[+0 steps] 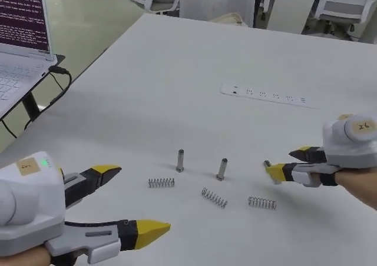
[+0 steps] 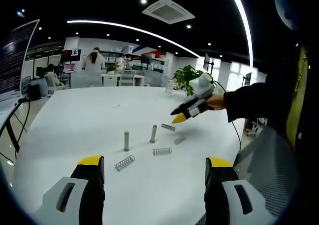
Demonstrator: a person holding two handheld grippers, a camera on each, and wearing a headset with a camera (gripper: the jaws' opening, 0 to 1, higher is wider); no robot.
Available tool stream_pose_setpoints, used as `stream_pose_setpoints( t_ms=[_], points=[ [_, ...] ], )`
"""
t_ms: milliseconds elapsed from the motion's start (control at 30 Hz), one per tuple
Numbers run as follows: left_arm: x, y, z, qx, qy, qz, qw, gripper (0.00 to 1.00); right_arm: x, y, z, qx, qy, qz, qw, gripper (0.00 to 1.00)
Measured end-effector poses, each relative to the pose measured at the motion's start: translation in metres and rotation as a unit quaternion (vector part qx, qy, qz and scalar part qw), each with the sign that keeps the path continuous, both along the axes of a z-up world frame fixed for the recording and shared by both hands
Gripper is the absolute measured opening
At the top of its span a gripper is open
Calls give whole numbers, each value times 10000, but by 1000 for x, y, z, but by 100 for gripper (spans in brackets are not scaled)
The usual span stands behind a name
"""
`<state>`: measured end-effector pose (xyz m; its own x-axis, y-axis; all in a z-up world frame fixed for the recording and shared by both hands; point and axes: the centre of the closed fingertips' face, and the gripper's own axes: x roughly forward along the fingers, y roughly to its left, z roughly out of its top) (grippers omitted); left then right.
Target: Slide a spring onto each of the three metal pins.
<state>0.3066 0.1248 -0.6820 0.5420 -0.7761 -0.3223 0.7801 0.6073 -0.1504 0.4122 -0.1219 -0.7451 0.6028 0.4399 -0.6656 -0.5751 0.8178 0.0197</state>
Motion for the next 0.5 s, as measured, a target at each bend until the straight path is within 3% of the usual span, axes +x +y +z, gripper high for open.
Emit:
stream_pose_setpoints(
  t_ms=[167, 500],
  points=[
    [1, 1, 0, -12, 12, 13, 10000, 80, 6, 1, -12, -187, 149, 22, 9997, 43],
    [0, 1, -2, -16, 49, 4, 10000, 79, 14, 4, -19, -433, 309, 35, 9986, 35]
  ],
)
